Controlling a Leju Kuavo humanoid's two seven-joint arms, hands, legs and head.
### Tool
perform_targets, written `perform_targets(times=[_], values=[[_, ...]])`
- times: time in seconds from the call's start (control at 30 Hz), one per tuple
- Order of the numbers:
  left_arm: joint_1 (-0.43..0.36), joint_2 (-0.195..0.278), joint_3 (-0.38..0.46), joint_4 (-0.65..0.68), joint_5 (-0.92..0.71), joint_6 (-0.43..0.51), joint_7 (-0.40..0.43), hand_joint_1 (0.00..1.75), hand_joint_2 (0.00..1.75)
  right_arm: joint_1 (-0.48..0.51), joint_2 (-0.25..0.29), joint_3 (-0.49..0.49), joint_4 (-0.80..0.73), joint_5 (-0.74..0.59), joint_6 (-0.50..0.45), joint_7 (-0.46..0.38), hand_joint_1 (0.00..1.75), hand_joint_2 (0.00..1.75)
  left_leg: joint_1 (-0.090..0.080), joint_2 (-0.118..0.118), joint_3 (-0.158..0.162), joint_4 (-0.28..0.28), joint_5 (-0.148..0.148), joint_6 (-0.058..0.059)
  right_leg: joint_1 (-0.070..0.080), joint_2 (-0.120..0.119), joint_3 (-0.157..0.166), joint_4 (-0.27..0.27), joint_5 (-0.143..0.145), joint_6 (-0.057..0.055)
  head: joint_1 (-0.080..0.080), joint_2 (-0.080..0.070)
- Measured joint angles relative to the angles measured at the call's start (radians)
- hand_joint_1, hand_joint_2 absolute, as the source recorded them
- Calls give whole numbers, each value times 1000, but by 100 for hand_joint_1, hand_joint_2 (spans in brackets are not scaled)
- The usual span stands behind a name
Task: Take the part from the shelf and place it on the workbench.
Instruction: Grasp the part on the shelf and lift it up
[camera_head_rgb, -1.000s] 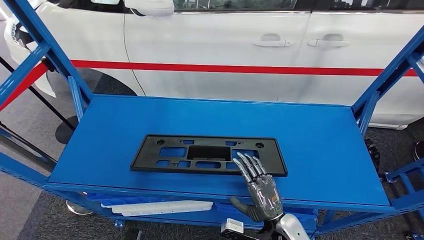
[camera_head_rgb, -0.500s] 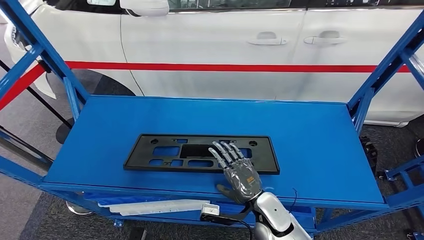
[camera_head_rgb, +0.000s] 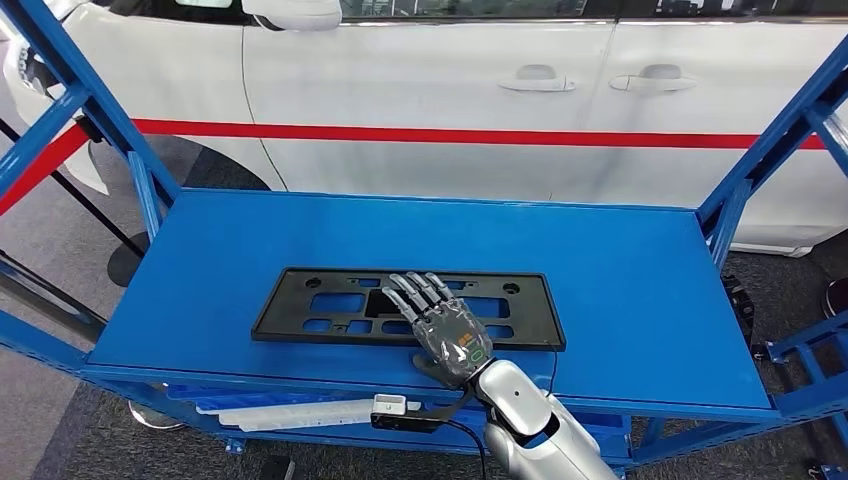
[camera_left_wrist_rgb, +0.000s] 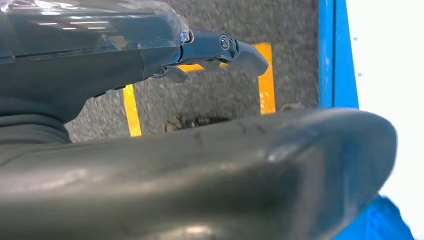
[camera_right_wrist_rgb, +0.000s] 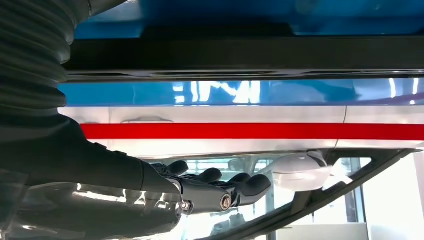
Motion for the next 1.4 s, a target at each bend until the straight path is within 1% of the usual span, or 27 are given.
perform_targets(times=[0.03, 0.1, 0.13, 0.17, 0.2, 0.23, 0.3, 0.37, 0.47, 0.53, 0.57, 0.63, 0.67, 0.7, 0.73, 0.8, 0.87, 0.97, 1.03, 1.07, 1.13, 1.17, 1.2, 1.23, 1.27, 1.33, 1.4], values=[[-1, 0, 0, 0, 0, 0, 0, 0, 0, -5, 1, 1, 3, 3, 3, 2, 0, 175, 3, 1, 2, -6, 4, 6, 0, 0, -11, 25, -18, 5, 0, 0], [-2, -1, -1, 0, 0, 1, 2, 0, 0, -15, 3, 3, 17, 16, 19, 15, 7, 175, 3, 2, 4, -11, 7, 12, -2, 0, -63, 136, -77, 12, 0, 0], [-2, -1, -2, 0, 0, 3, 4, 0, 0, -21, 5, 6, 30, 28, 29, 26, 48, 175, 3, 2, 3, -11, 7, 13, -3, 0, -96, 202, -104, 15, 0, 0], [-1, -2, -2, 0, 1, 5, 5, 0, 0, -28, 9, 9, 48, 42, 40, 39, 89, 175, 3, 2, 3, -10, 7, 13, -5, 0, -121, 251, -117, 17, 0, 0], [-1, -2, -2, 0, 1, 8, 6, 0, 0, -38, 14, 14, 69, 58, 51, 53, 130, 175, 3, 2, 3, -9, 7, 13, -7, 0, -131, 266, -110, 19, 0, 0], [0, -3, -2, 0, 2, 10, 6, 0, 0, -52, 23, 19, 96, 73, 62, 68, 166, 175, 3, 1, 3, -8, 6, 12, -9, -1, -121, 243, -85, 20, 0, 0], [0, -5, -2, 0, 3, 14, 6, 0, 0, -92, 48, 30, 158, 98, 84, 97, 172, 175, 3, 1, 1, -1, 2, 6, -12, -1, -64, 118, -17, 17, 0, 0], [-1, -7, -2, 0, 3, 17, 7, 0, 0, -136, 78, 40, 229, 112, 97, 120, 175, 175, -1, 0, -5, 10, -4, -4, -10, -1, -22, 21, 14, 9, 0, 0], [0, -9, -3, 0, 4, 18, 11, 0, 0, -186, 118, 46, 332, 116, 101, 148, 175, 175, -2, 0, -12, 14, -6, -21, -7, -1, -18, 2, 14, -9, 0, 0], [1, -10, -3, 0, 4, 20, 17, 0, 0, -216, 140, 47, 395, 116, 102, 164, 175, 175, 2, 1, -23, 40, -26, -31, -9, -2, -16, -3, 19, -21, 0, 0], [0, -10, -3, 0, 4, 21, 21, 0, 0, -231, 150, 47, 424, 114, 104, 171, 175, 175, 3, 1, -42, 82, -51, -35, -10, -3, -15, -5, 20, -26, 0, 0], [0, -10, -3, 0, 5, 24, 32, 0, 0, -254, 162, 47, 475, 111, 108, 184, 175, 175, 5, 1, -100, 211, -111, -43, -9, -4, -15, -5, 20, -32, 0, 0], [0, -10, -3, 0, 6, 26, 37, 0, 0, -264, 167, 47, 497, 108, 110, 188, 175, 175, 5, 1, -127, 268, -130, -45, -8, -5, -15, -5, 20, -32, 0, 0], [0, -10, -3, 0, 6, 28, 41, 0, 0, -274, 170, 46, 517, 106, 110, 192, 175, 175, 6, 1, -139, 294, -130, -47, -8, -5, -14, -4, 19, -32, 0, 0], [0, -10, -3, 0, 7, 30, 45, 0, 0, -285, 174, 45, 535, 103, 109, 194, 175, 175, 6, 1, -133, 279, -111, -46, -8, -4, -13, -4, 19, -32, 0, 0], [-2, -10, -3, 0, 8, 34, 49, 0, 0, -308, 180, 41, 568, 96, 105, 197, 175, 175, 6, 1, -73, 153, -43, -42, -8, -4, -9, -4, 18, -30, 0, 0], [-5, -10, -3, 0, 12, 38, 53, 0, 0, -328, 183, 33, 596, 82, 91, 194, 175, 175, 3, 1, -18, 40, -5, -33, -5, -3, -7, -3, 17, -21, 0, 0], [-6, -10, -2, 0, 29, 48, 56, 0, 0, -347, 184, 8, 624, 32, 55, 158, 175, 175, -1, -1, -7, 13, -2, -14, -2, -2, -9, -5, 20, -4, 0, 0], [-5, -11, -1, 0, 41, 56, 53, 0, 0, -354, 183, -24, 627, -54, 13, 89, 175, 175, 3, 2, -6, 6, 4, -1, -3, -2, -18, 15, 4, 7, 0, 0], [-5, -12, 0, 0, 45, 59, 50, 0, 0, -357, 182, -47, 620, -104, -8, 49, 175, 175, 5, 4, -6, 3, 7, 5, -3, -2, -34, 50, -20, 12, 0, 0], [-6, -13, 2, 0, 52, 62, 44, 0, 0, -362, 180, -98, 598, -176, -28, -5, 175, 175, 4, 8, -7, 2, 8, 11, -4, -2, -92, 175, -84, 18, 0, 0], [-5, -13, 2, 0, 56, 63, 43, 0, 0, -364, 179, -117, 587, -192, -27, -12, 175, 175, 4, 10, -7, 2, 8, 12, -4, -2, -121, 238, -106, 20, 0, 0], [-5, -13, 3, 0, 59, 63, 42, 0, 0, -364, 177, -131, 576, -199, -24, -14, 175, 175, 4, 10, -7, 2, 8, 13, -4, -2, -139, 273, -111, 20, 0, 0], [-4, -13, 3, 0, 60, 63, 41, 0, 0, -363, 174, -140, 567, -202, -21, -12, 175, 175, 3, 9, -6, 3, 8, 13, -4, -2, -137, 269, -97, 19, 0, 0], [-4, -13, 3, 0, 60, 63, 41, 0, 0, -361, 172, -146, 557, -202, -18, -11, 175, 175, 3, 7, -6, 3, 7, 12, -4, -2, -117, 226, -67, 16, 0, 0], [-4, -15, 3, 0, 61, 64, 41, 0, 0, -359, 171, -155, 539, -211, -20, -16, 175, 175, 1, 6, -6, 7, 5, 8, -2, -2, -51, 88, -3, 7, 0, 0], [-5, -16, 5, 0, 63, 70, 40, 0, 0, -352, 169, -170, 510, -280, -37, -64, 175, 175, -2, 6, -10, 12, 1, 0, 3, -1, -15, 6, 21, -3, 0, 0]])
